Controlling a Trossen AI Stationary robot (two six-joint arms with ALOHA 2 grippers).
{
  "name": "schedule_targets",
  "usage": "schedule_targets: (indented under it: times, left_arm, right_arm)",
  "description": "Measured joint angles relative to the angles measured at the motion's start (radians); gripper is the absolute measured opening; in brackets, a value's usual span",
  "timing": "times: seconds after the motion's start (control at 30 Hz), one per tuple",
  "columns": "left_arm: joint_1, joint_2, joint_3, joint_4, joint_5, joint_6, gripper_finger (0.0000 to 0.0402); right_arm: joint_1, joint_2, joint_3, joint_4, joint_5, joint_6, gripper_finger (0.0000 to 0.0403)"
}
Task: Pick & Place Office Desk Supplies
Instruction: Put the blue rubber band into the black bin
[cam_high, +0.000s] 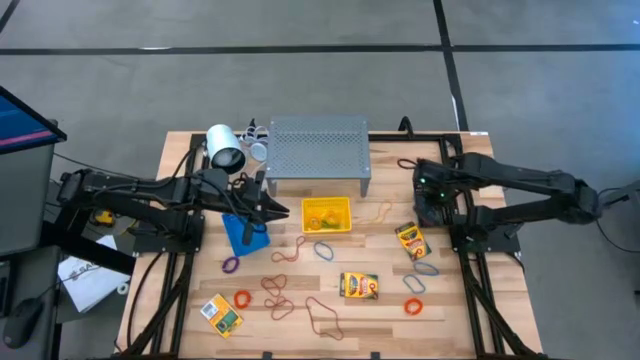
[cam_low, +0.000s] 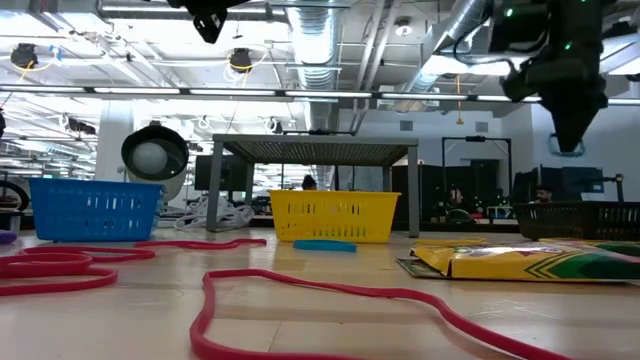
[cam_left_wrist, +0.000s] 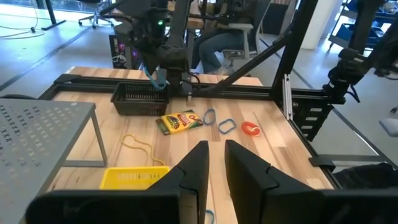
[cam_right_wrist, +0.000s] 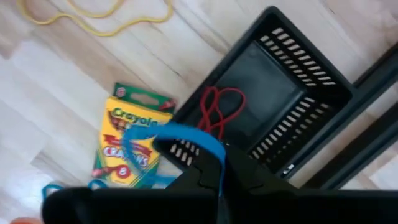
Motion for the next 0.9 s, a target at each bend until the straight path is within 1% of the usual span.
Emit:
schedule_targets:
  times: [0.37, 0.73, 0.9]
  left_arm:
    - [-0.005, 0.000, 0.000, -0.016, 0.003, 0.000, 0.0049]
    - [-0.005, 0.000, 0.000, -0.016, -0.002, 0.000, 0.0049]
    - [-0.005, 0.000, 0.000, -0.016, -0.002, 0.000, 0.0049]
  right_arm:
    - [-0.164, 0.111, -0.024, 0.004, -0.012, -0.142, 0.0000]
    - [-0.259, 0.217, -0.025, 0.018, -0.007, -0.230, 0.0000]
    - [-0.277, 0.274, -0.025, 0.024, -0.004, -0.260, 0.0000]
